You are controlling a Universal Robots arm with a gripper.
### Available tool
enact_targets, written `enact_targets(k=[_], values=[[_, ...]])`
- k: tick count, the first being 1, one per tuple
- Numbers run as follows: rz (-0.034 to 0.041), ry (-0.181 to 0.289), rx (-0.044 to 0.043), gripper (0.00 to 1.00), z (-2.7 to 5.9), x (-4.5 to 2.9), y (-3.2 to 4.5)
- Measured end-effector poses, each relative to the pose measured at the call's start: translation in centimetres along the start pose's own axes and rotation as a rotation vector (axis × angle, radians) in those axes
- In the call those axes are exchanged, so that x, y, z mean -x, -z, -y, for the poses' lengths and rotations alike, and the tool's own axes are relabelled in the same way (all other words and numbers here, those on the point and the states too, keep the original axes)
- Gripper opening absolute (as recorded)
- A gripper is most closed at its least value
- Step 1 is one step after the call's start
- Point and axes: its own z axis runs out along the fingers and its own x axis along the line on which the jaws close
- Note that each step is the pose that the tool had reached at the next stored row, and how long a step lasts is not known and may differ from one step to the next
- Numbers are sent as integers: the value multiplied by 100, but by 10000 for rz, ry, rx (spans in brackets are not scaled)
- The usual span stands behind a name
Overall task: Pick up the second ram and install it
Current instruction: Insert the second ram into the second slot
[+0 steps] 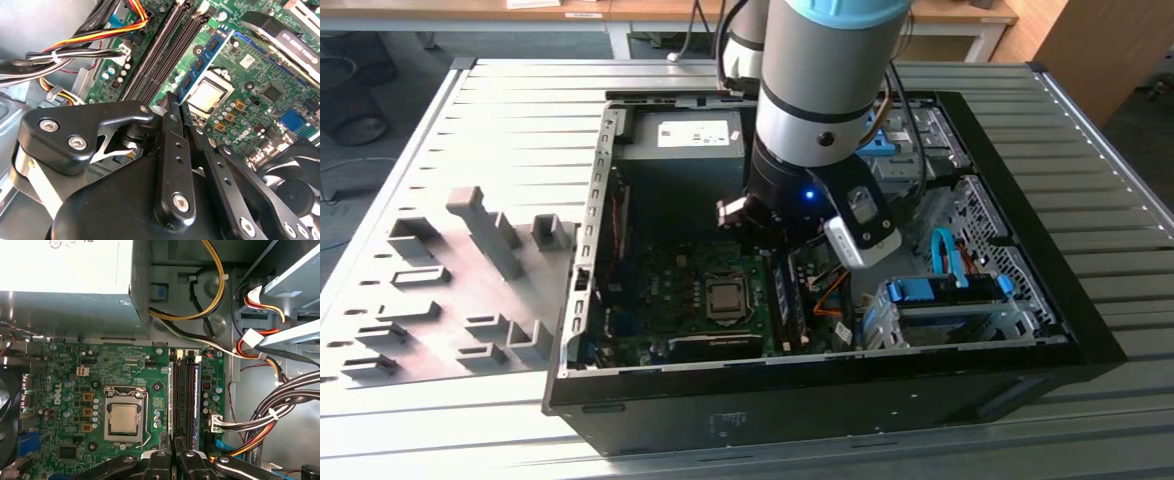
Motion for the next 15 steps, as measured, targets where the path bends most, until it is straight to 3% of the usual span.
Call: enact_targets(k=[15], values=[[-1, 0, -1, 14, 2, 1, -47]])
